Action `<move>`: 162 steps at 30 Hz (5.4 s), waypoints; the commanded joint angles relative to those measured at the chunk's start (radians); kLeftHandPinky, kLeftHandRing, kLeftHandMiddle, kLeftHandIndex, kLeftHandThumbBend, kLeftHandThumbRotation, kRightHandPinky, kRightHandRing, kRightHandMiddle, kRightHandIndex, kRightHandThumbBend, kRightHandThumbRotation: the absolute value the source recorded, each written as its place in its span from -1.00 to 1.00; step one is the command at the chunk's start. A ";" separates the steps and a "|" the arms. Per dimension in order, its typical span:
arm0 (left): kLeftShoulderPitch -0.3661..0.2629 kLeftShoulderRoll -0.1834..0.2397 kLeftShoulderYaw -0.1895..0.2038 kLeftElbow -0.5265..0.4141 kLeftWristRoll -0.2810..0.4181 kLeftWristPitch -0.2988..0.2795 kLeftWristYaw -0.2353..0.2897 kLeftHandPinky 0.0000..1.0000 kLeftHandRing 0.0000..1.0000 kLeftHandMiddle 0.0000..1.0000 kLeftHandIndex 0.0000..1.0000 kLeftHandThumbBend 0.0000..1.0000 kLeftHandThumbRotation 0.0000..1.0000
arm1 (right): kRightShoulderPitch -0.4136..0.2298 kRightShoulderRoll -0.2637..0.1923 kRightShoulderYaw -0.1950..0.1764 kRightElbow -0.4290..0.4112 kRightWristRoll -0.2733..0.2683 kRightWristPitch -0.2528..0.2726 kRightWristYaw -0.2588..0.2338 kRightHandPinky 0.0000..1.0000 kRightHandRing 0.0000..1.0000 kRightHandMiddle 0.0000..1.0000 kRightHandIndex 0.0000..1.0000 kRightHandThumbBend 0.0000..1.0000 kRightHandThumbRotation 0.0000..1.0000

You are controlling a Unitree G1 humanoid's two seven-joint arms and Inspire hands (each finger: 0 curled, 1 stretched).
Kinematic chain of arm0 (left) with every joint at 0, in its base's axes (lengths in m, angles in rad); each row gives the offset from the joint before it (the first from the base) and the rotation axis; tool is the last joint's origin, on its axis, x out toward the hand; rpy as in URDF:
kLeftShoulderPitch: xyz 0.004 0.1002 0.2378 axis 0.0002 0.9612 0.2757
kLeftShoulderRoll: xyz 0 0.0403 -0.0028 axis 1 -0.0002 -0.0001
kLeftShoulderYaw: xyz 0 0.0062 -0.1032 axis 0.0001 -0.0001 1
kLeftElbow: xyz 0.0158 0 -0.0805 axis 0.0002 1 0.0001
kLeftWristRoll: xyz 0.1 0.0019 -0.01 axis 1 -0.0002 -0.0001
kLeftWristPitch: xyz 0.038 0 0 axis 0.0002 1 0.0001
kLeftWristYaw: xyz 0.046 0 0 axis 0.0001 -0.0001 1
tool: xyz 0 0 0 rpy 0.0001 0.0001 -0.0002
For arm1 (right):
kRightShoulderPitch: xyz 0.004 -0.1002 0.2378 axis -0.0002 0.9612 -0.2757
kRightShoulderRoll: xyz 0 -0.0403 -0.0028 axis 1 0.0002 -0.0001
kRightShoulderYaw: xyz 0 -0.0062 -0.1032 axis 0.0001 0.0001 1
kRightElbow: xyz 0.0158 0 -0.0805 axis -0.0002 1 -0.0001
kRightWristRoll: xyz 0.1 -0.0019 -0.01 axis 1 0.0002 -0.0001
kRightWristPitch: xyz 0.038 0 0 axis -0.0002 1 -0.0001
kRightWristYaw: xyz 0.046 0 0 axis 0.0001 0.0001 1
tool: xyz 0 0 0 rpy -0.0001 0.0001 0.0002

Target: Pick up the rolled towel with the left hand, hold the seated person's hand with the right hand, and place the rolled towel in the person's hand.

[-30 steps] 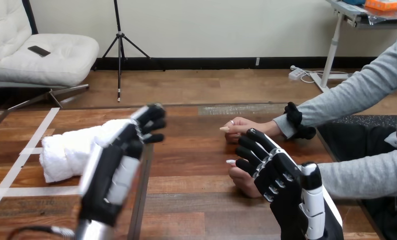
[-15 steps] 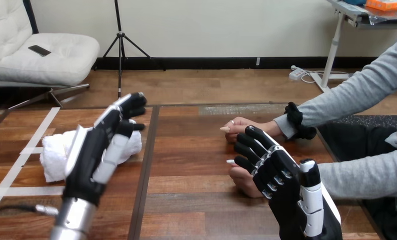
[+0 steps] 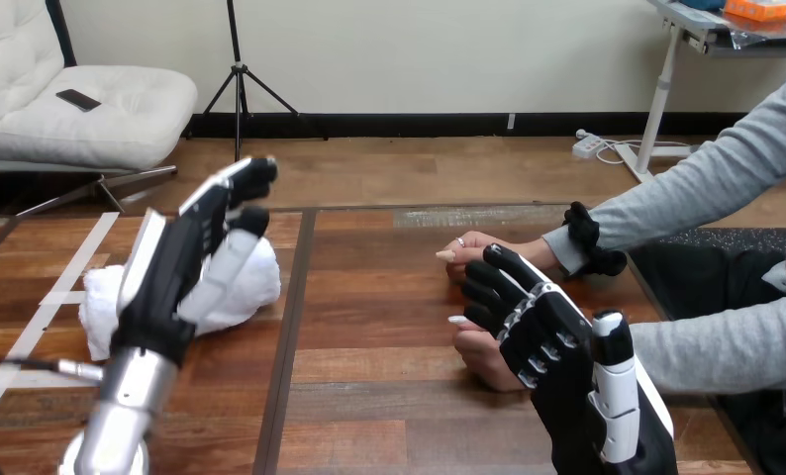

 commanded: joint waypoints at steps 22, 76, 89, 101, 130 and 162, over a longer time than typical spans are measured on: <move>-0.317 0.136 -0.060 0.285 0.206 0.041 0.140 0.55 0.70 0.75 0.72 0.49 0.85 | -0.071 0.024 -0.007 -0.004 -0.002 -0.017 -0.001 0.84 0.80 0.76 0.75 0.35 1.00; -0.641 0.197 -0.414 0.630 0.606 0.439 0.390 0.72 0.79 0.81 0.76 0.35 0.55 | -0.082 0.028 -0.015 0.011 0.003 -0.018 0.004 0.78 0.79 0.75 0.74 0.38 1.00; -0.673 0.179 -0.433 0.659 0.606 0.518 0.349 0.74 0.82 0.84 0.80 0.41 0.60 | -0.081 0.026 -0.021 0.011 0.009 -0.019 0.018 0.79 0.80 0.75 0.75 0.36 1.00; -0.696 0.169 -0.481 0.676 0.631 0.588 0.333 0.77 0.84 0.85 0.82 0.55 0.61 | -0.082 0.029 -0.027 0.016 0.007 -0.030 0.027 0.78 0.79 0.75 0.75 0.34 1.00; -0.731 0.162 -0.567 0.693 0.677 0.699 0.234 0.93 0.97 0.98 0.95 0.90 0.69 | -0.071 0.030 -0.027 0.004 0.017 -0.028 0.033 0.73 0.78 0.74 0.74 0.33 1.00; -0.738 0.143 -0.637 0.702 0.709 0.764 0.191 1.00 1.00 1.00 1.00 1.00 0.57 | -0.046 0.027 -0.027 -0.036 0.024 -0.020 0.034 0.74 0.78 0.73 0.74 0.32 1.00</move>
